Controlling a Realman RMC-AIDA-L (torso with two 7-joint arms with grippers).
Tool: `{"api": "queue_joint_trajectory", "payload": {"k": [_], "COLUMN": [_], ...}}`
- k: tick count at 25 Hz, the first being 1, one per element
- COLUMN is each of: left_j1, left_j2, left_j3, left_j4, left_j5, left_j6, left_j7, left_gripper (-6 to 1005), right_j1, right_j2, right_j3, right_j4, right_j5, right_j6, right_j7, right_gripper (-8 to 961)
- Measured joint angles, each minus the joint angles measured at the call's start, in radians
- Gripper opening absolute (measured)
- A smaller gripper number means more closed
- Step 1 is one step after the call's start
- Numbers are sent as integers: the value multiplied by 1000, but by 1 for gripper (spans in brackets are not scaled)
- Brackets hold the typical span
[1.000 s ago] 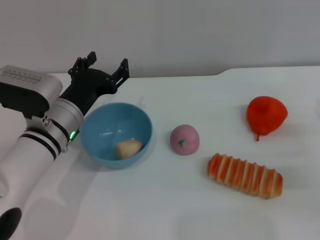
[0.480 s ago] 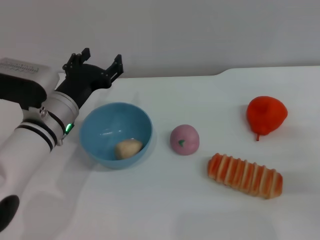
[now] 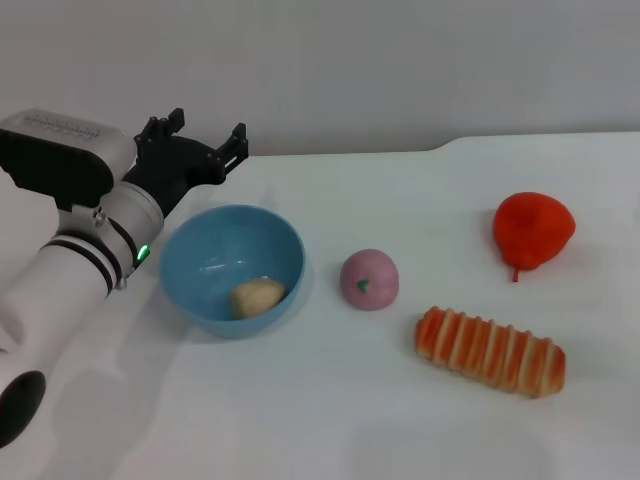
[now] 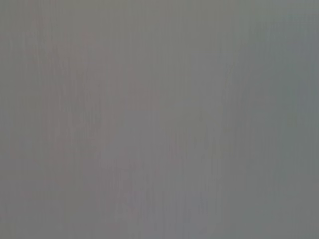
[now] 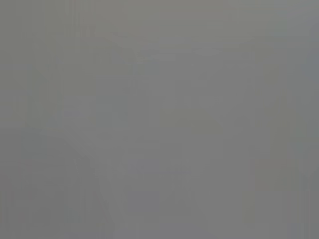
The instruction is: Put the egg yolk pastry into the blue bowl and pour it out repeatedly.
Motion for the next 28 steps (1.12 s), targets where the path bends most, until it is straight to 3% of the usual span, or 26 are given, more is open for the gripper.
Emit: {"api": "queue_joint_trajectory", "payload": {"k": [10, 24, 28], "left_j1": [-35, -10, 17], "left_j2": [0, -4, -6], "left_j3": [5, 19, 26], "left_j4": [40, 46, 46], "left_j5": [0, -6, -6], "left_j6": [-9, -5, 57], "left_j7": [0, -11, -11], "left_gripper": [827, 824, 824], "right_j1": [5, 7, 10], "right_j2": [3, 5, 5], "right_j3": [1, 3, 4], "right_j4": [12, 87, 116], "right_j5": [0, 16, 80], "right_j6": [1, -9, -9], "right_j7": [-5, -18, -16], "right_gripper": [705, 705, 705]}}
